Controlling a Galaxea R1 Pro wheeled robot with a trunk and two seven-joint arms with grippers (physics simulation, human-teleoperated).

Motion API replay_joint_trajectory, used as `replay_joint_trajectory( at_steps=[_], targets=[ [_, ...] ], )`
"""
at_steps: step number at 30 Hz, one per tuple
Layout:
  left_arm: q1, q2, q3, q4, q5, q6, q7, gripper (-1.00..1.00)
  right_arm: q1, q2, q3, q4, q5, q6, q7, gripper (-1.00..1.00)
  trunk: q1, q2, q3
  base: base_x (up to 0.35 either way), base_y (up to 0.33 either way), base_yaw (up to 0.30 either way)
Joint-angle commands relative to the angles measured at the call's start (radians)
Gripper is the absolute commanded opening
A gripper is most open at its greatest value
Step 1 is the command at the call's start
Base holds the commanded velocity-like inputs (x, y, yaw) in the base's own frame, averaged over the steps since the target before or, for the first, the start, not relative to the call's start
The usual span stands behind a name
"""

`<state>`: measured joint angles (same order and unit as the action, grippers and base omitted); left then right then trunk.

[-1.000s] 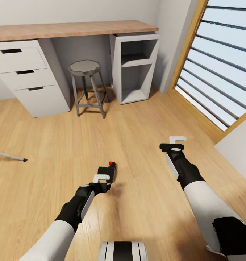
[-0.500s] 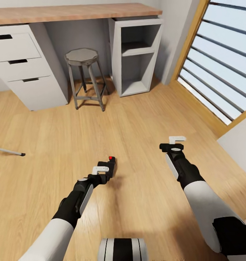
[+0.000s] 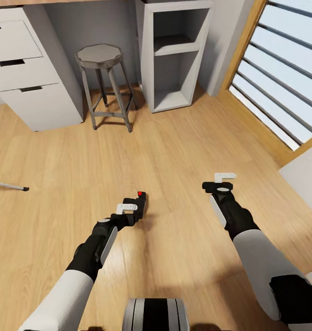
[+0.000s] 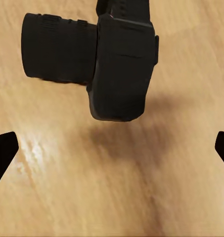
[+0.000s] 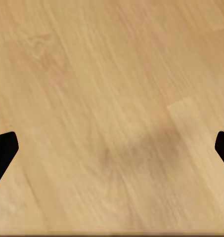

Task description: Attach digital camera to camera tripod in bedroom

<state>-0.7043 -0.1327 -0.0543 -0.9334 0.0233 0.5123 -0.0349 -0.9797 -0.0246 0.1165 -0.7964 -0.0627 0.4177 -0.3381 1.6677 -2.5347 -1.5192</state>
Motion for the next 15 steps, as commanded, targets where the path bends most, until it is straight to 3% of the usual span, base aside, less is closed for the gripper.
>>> replay_joint_trajectory(
  at_steps=[1,7,9,15],
  targets=[
    [-0.006,0.0,0.001,-0.001,0.002,0.012,-0.002,1.0,-0.001,-0.001,0.006,-0.001,-0.006,0.006,-0.009,1.0,0.0,-0.001,-0.005,0.0,0.0,0.0],
    [-0.055,0.001,0.001,0.003,0.002,0.079,-0.002,1.0,-0.001,-0.001,0.006,-0.001,-0.006,0.006,-0.009,1.0,0.003,-0.002,-0.028,0.0,0.0,0.0],
    [-0.097,0.001,0.001,0.012,0.003,0.118,-0.002,1.0,-0.001,-0.001,0.006,-0.001,-0.006,0.006,-0.009,1.0,0.004,-0.002,-0.036,0.0,0.0,0.0],
    [-0.148,0.001,0.001,0.058,0.002,0.131,-0.002,1.0,-0.001,-0.001,0.006,-0.001,-0.006,0.006,-0.009,1.0,0.007,-0.004,-0.059,0.0,0.0,0.0]
  ],
)
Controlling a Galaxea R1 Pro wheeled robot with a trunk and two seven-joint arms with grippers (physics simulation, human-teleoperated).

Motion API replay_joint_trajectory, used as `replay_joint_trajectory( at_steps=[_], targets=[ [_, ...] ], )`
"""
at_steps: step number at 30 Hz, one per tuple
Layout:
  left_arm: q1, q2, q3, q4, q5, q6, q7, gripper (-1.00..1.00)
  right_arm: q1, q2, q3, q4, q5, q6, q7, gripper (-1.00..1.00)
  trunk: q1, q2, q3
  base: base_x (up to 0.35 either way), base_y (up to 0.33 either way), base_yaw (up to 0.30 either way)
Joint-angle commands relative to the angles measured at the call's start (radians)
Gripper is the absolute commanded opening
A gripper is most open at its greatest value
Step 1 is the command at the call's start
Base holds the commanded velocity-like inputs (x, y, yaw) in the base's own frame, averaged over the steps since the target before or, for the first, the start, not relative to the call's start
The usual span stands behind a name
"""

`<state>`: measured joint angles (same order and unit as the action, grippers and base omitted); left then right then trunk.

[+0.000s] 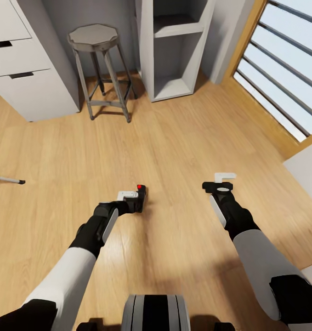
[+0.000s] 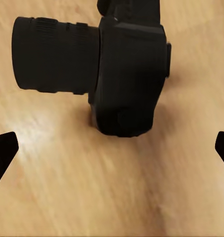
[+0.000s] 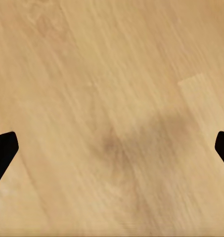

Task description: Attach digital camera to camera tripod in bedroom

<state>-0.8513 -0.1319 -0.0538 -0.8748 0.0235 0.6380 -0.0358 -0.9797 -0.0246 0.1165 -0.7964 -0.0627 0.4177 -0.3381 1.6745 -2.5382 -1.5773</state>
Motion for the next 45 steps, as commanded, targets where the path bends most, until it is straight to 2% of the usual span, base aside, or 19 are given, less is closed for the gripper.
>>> replay_joint_trajectory(
  at_steps=[1,10,21,26,29,32,45],
  targets=[
    [-0.01,0.0,0.0,0.008,0.002,0.006,-0.001,1.0,-0.001,-0.001,0.006,-0.001,-0.006,0.006,-0.009,1.0,0.0,-0.001,-0.005,0.0,0.0,0.0],
    [-0.025,-0.003,-0.003,0.025,0.002,0.001,-0.007,1.0,-0.001,-0.001,0.006,0.0,-0.006,0.006,-0.009,1.0,0.004,-0.003,-0.039,0.0,0.0,0.0],
    [-0.022,-0.007,-0.009,0.023,0.001,0.001,-0.011,1.0,-0.001,-0.001,0.006,0.0,-0.006,0.006,-0.009,1.0,0.004,-0.003,-0.039,0.0,0.0,0.0],
    [-0.021,-0.015,-0.038,0.025,0.001,0.0,-0.01,1.0,-0.001,-0.001,0.006,0.0,-0.006,0.006,-0.009,1.0,0.004,-0.003,-0.039,0.0,0.0,0.0],
    [-0.02,-0.017,-0.068,0.031,0.001,-0.002,-0.008,1.0,-0.001,-0.001,0.006,0.0,-0.006,0.006,-0.009,1.0,0.006,-0.003,-0.051,0.0,0.0,0.0],
    [-0.02,-0.018,-0.08,0.04,0.001,-0.002,-0.005,1.0,-0.001,-0.001,0.006,0.0,-0.006,0.006,-0.009,1.0,0.007,-0.004,-0.063,0.0,0.0,0.0],
    [-0.02,-0.021,-0.095,0.047,0.001,-0.003,-0.004,1.0,-0.001,-0.001,0.006,0.0,-0.006,0.006,-0.009,1.0,0.012,-0.007,-0.109,0.0,0.0,0.0]
  ],
)
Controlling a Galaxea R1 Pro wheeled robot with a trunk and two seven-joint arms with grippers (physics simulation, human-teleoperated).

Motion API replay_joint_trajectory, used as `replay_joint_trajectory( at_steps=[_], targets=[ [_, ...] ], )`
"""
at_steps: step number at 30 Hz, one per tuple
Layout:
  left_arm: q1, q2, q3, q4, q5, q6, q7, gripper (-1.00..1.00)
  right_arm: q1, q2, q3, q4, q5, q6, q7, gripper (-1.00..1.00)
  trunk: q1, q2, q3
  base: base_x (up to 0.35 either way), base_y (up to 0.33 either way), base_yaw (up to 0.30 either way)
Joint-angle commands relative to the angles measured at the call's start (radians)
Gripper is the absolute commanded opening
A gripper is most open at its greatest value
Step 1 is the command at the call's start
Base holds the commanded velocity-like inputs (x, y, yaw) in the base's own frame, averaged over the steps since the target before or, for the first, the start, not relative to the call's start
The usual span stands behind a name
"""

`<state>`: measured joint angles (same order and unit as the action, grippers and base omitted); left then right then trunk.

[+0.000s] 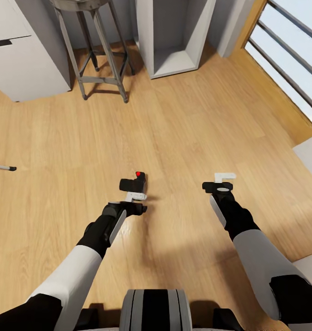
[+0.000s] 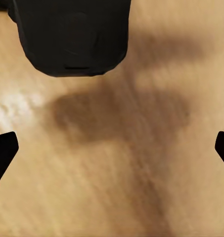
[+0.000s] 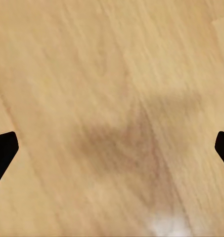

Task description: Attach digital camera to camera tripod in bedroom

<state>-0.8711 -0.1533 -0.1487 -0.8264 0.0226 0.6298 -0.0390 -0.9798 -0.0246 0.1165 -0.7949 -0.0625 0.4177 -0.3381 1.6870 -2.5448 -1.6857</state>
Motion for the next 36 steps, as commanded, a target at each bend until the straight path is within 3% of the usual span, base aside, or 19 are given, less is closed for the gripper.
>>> replay_joint_trajectory(
  at_steps=[1,12,17,31,36],
  targets=[
    [0.0,0.0,-0.001,-0.001,0.002,0.005,-0.002,1.0,0.0,-0.001,0.006,-0.001,-0.007,0.006,-0.009,1.0,0.0,0.0,-0.001,0.0,0.0,0.0],
    [0.0,0.001,-0.005,-0.002,0.002,0.004,-0.001,1.0,0.0,-0.001,0.006,-0.001,-0.007,0.006,-0.009,1.0,0.0,0.0,-0.001,0.0,0.0,0.0],
    [0.0,0.001,-0.005,-0.005,0.002,0.002,0.0,1.0,0.0,-0.001,0.006,-0.001,-0.007,0.006,-0.009,1.0,0.002,-0.001,-0.02,0.0,0.0,0.0],
    [0.0,0.004,-0.005,-0.027,0.002,0.002,-0.002,1.0,0.0,-0.001,0.006,-0.001,-0.007,0.006,-0.009,1.0,0.002,-0.001,-0.02,0.0,0.0,0.0],
    [0.0,0.004,-0.005,-0.028,0.002,-0.033,0.001,1.0,0.0,-0.001,0.006,-0.001,-0.007,0.006,-0.009,1.0,0.002,-0.001,-0.02,0.0,0.0,0.0]
  ],
)
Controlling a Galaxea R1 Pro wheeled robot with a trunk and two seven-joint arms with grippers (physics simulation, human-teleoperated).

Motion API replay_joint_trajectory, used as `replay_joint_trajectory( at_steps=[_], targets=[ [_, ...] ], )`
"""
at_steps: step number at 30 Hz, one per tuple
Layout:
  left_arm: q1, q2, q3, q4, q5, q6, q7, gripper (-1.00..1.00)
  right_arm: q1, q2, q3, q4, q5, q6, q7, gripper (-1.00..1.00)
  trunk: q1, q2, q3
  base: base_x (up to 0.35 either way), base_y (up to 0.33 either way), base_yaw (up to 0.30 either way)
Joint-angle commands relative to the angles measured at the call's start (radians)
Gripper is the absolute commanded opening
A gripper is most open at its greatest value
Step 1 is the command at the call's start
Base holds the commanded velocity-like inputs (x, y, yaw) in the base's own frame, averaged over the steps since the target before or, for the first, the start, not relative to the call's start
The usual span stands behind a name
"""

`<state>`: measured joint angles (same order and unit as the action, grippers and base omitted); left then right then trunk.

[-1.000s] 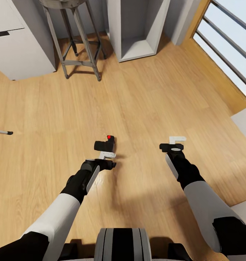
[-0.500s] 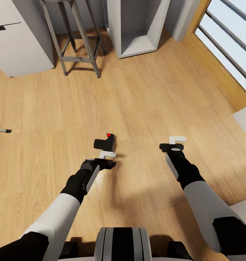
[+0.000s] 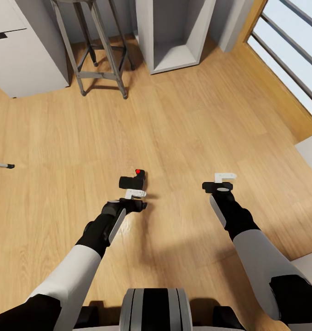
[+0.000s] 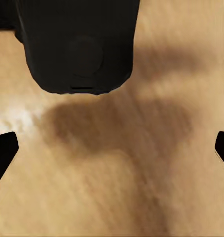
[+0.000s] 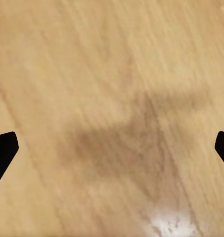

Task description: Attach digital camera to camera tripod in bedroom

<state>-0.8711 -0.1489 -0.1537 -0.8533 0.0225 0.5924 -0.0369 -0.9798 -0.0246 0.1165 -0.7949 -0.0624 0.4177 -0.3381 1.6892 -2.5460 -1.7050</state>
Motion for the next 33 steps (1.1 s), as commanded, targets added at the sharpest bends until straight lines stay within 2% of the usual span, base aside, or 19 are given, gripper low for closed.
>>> replay_joint_trajectory(
  at_steps=[1,7,9,33],
  targets=[
    [0.0,0.0,0.0,-0.001,0.002,-0.006,-0.001,1.0,0.0,-0.001,0.006,-0.001,-0.007,0.006,-0.009,1.0,0.0,0.0,-0.001,0.0,0.0,0.0],
    [0.0,0.002,0.0,0.002,0.002,-0.096,0.002,1.0,0.0,-0.001,0.006,-0.001,-0.007,0.005,-0.009,1.0,0.0,0.0,-0.001,0.0,0.0,0.0],
    [0.0,0.003,0.001,0.003,0.002,-0.106,0.003,1.0,0.0,-0.001,0.006,-0.001,-0.007,0.005,-0.009,1.0,0.0,0.0,-0.001,0.0,0.0,0.0],
    [0.0,0.003,0.002,0.008,0.002,-0.13,0.01,1.0,0.0,-0.001,0.006,-0.001,-0.007,0.006,-0.009,1.0,0.0,0.0,-0.001,0.0,0.0,0.0]
  ],
)
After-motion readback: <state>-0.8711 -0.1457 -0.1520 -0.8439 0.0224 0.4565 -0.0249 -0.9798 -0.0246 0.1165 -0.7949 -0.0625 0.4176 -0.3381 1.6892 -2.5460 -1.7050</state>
